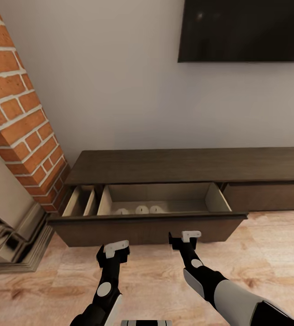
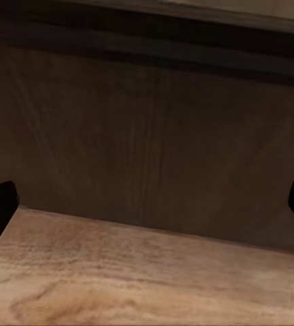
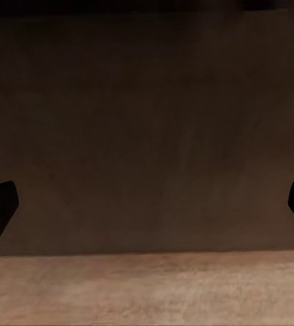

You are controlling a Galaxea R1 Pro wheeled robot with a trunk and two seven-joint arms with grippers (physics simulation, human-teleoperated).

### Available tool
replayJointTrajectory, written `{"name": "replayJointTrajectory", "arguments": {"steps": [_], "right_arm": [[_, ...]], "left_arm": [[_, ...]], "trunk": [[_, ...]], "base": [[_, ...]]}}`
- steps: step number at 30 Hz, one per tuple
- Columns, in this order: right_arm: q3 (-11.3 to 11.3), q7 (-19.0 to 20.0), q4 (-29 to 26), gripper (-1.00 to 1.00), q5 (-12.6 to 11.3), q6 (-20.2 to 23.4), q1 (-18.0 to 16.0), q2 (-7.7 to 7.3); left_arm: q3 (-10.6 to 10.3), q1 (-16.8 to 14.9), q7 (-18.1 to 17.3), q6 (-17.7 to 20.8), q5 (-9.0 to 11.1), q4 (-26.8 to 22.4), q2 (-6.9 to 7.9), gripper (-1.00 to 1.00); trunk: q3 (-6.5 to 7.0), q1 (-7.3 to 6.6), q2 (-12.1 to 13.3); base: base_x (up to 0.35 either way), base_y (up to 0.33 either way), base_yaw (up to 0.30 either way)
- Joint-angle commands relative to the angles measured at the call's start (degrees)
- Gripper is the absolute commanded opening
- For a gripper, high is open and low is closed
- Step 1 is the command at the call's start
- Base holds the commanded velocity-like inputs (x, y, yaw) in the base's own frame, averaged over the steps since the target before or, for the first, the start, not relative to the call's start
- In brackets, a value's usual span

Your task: Place each of the two pumpkins and all three candles from the living room inside a cabinet in the living room (use any cabinet), then make sure every cabinet is closed, and position the cauldron so it is next to a table in the living room.

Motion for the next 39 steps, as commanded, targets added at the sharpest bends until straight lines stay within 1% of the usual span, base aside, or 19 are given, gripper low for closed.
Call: {"name": "replayJointTrajectory", "arguments": {"steps": [1,14,39], "right_arm": [[0.49,-0.36,0.01,1.0,-0.33,-0.18,-0.05,-0.01],[0.49,-0.36,0.02,1.0,-0.35,-0.19,-0.05,-0.01],[0.49,-0.36,0.02,1.0,-0.36,-0.55,-0.05,0.08]], "left_arm": [[-0.18,-0.04,0.29,-0.41,0.58,0.02,0.03,1.0],[-0.2,-0.04,0.29,-0.45,0.57,0.04,0.03,1.0],[-0.25,-0.04,0.2,-0.32,0.57,0.04,0.12,1.0]], "trunk": [[-0.04,0.02,-0.02],[-0.04,0.02,-0.02],[-0.04,0.02,-0.02]], "base": [[0.194,0.0,0.0],[0.08,0.0,0.0],[0.079,0.037,0.0]]}}
